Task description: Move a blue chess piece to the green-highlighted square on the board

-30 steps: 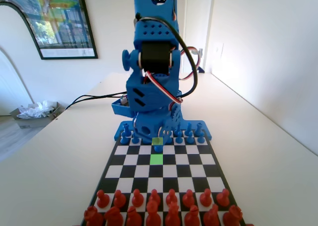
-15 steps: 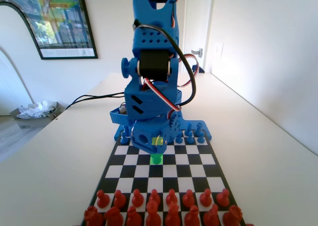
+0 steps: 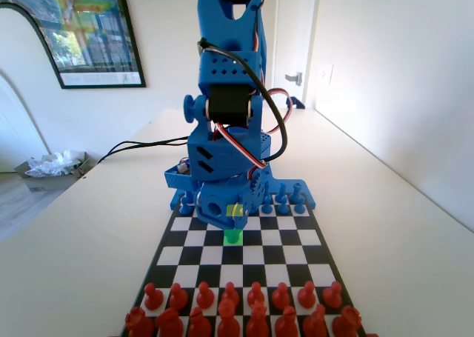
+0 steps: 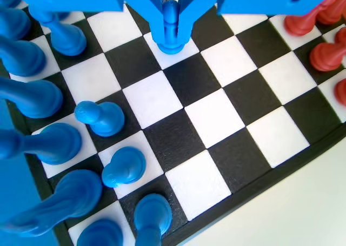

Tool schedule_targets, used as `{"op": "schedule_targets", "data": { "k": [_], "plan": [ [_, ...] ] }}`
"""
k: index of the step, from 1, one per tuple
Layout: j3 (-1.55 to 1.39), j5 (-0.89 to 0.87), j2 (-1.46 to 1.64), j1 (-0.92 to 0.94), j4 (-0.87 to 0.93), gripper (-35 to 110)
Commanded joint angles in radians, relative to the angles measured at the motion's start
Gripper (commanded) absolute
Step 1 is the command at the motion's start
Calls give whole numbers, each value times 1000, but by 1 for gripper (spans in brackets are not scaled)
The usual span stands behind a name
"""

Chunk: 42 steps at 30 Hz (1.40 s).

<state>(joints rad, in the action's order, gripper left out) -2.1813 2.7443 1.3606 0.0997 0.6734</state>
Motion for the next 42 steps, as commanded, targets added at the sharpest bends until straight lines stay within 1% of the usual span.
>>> {"op": "schedule_targets", "data": {
  "k": [1,5,11,20,27,31,34,37,42],
  "plan": [
    [11,6,34,12,9,7],
    [15,11,34,15,9,12],
    [55,14,34,15,69,13],
    [215,2,72,12,311,12],
    [342,-48,117,6,474,2],
    [377,-158,170,-9,538,1],
    [388,-316,233,-29,549,1],
    [417,-482,305,-41,600,1],
    [437,-698,454,-40,655,1]
  ]
}}
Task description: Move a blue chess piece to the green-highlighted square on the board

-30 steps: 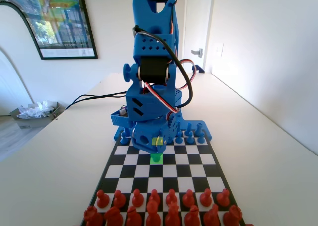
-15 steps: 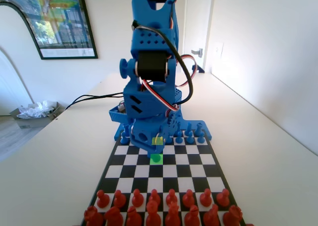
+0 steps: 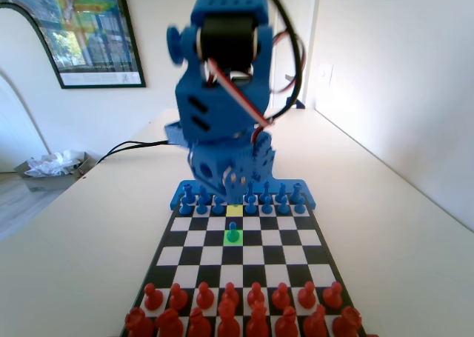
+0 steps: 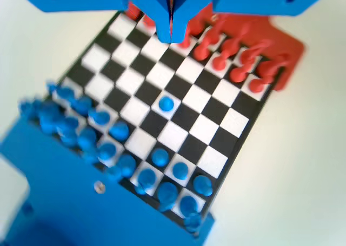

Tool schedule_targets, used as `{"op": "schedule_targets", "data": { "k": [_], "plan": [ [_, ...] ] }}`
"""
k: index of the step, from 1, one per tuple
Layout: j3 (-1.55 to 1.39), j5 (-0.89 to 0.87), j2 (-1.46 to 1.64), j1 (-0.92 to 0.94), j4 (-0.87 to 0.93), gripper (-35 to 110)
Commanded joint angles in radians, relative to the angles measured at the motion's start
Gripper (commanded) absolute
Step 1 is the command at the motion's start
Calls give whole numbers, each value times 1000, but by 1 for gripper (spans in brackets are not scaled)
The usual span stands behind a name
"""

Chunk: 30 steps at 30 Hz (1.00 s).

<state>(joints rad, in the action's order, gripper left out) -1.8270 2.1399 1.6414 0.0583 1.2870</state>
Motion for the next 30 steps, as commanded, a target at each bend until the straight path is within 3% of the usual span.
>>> {"op": "schedule_targets", "data": {
  "k": [1,7,18,30],
  "plan": [
    [75,-126,207,5,52,1],
    [-49,-298,483,25,55,1],
    [-262,-397,940,43,106,1],
    [-170,-426,1167,-21,339,1]
  ]
}}
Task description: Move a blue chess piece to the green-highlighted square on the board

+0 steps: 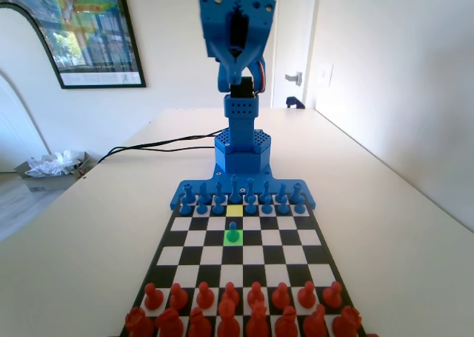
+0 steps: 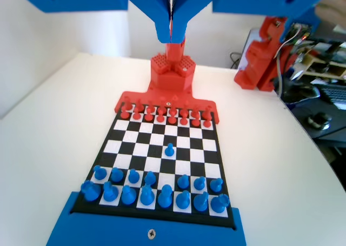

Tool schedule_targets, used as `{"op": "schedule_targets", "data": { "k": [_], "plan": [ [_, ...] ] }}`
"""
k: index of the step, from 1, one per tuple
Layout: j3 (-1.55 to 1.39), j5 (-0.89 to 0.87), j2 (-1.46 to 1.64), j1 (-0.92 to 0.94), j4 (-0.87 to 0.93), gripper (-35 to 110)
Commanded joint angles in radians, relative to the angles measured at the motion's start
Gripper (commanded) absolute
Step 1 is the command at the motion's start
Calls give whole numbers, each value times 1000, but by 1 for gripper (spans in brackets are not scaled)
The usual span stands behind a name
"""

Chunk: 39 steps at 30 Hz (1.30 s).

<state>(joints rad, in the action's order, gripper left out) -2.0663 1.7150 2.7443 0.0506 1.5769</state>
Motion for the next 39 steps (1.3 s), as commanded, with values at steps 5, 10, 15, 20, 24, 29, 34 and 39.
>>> {"op": "schedule_targets", "data": {
  "k": [5,10,15,20,24,29,34,39],
  "plan": [
    [38,9,143,-44,78,1],
    [-12,31,190,-54,89,1],
    [-101,31,262,-46,18,1],
    [-114,31,291,-38,3,1],
    [-114,28,310,-34,-3,1],
    [-115,21,310,-28,-5,1],
    [-115,18,310,-29,-3,1],
    [-115,18,310,-29,-3,1]
  ]
}}
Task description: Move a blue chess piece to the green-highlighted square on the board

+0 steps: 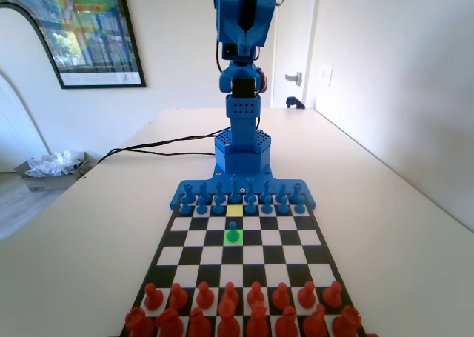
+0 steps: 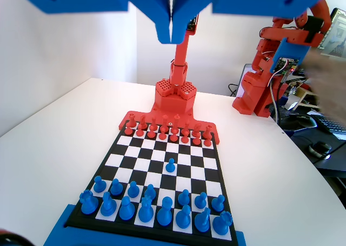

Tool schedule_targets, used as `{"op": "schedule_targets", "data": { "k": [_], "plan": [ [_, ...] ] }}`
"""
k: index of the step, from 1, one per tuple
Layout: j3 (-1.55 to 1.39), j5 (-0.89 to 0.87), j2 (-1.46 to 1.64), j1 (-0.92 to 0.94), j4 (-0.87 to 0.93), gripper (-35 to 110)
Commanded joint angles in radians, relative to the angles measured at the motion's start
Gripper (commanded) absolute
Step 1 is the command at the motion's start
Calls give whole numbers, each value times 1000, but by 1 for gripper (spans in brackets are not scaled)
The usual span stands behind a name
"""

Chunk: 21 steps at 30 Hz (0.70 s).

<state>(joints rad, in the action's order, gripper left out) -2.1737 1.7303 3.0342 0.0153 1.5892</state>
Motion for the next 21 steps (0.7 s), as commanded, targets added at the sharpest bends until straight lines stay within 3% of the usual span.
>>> {"op": "schedule_targets", "data": {
  "k": [1,21],
  "plan": [
    [-8,3,20,6,-15,1],
    [-8,3,20,6,-15,1]
  ]
}}
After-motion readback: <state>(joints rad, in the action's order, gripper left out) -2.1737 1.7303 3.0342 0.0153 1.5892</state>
